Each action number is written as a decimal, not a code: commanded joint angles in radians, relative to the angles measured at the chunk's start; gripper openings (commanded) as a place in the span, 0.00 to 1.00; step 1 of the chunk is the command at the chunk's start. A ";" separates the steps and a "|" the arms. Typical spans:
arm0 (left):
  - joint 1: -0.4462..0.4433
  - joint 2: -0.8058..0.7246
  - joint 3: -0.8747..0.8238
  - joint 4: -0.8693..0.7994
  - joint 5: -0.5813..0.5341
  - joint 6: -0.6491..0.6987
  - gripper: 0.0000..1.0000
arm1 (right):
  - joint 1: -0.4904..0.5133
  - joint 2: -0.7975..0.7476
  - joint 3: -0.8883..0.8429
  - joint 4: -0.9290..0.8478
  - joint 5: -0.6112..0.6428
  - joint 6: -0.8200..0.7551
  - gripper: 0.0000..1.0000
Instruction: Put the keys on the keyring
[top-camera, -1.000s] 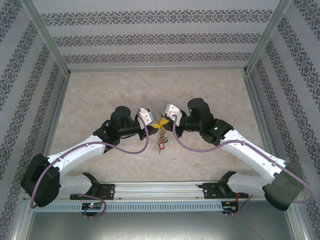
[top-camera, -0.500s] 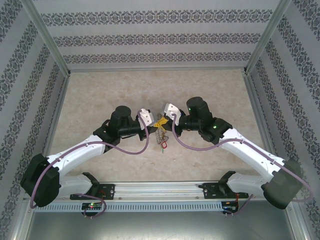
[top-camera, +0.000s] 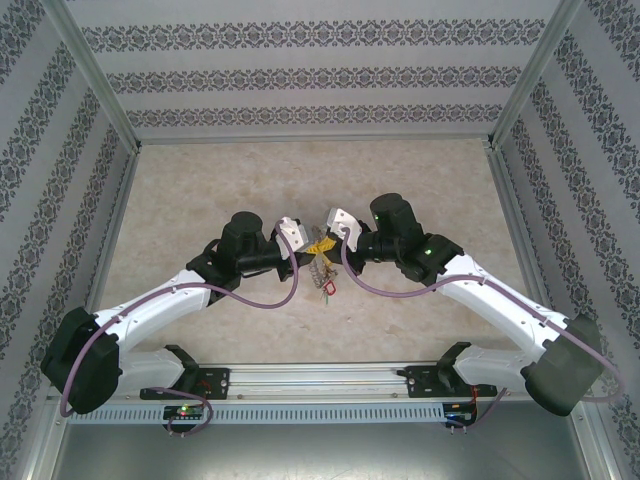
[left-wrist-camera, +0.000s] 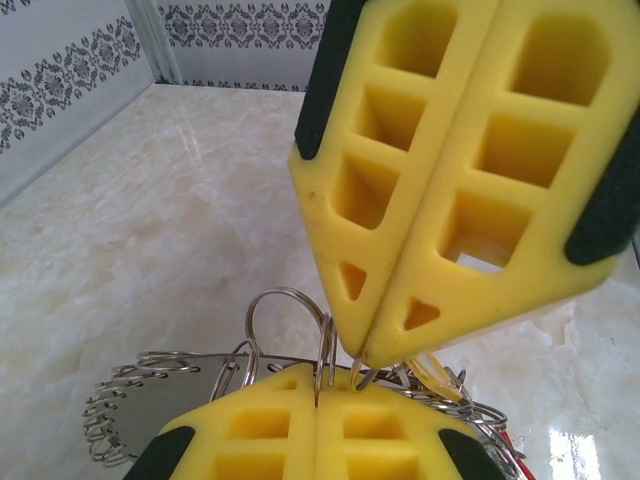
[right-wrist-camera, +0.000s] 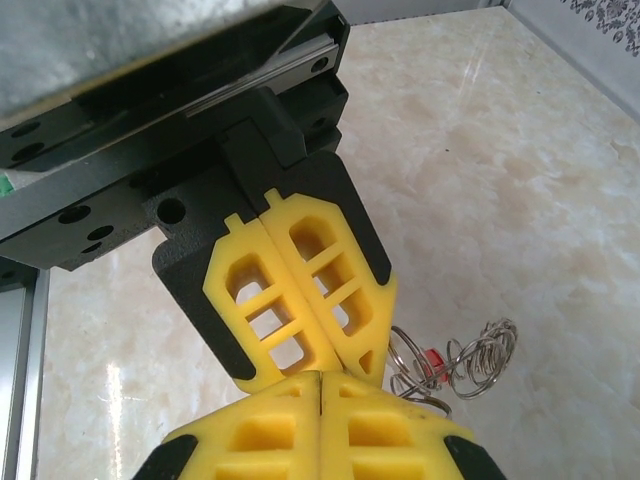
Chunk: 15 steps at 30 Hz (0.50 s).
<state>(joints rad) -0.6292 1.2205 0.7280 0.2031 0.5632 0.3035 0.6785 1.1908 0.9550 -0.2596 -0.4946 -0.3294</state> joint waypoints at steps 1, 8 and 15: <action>-0.011 -0.027 0.034 0.055 -0.004 0.002 0.00 | 0.003 0.015 0.025 -0.034 -0.007 -0.015 0.04; -0.011 -0.033 0.035 0.065 -0.004 -0.007 0.00 | 0.004 0.031 0.034 -0.042 -0.020 -0.010 0.06; -0.011 -0.041 0.030 0.075 -0.011 -0.013 0.00 | 0.003 0.040 0.037 -0.056 -0.021 -0.007 0.08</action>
<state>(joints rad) -0.6292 1.2201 0.7280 0.1925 0.5442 0.3031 0.6781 1.2148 0.9710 -0.2729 -0.4950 -0.3290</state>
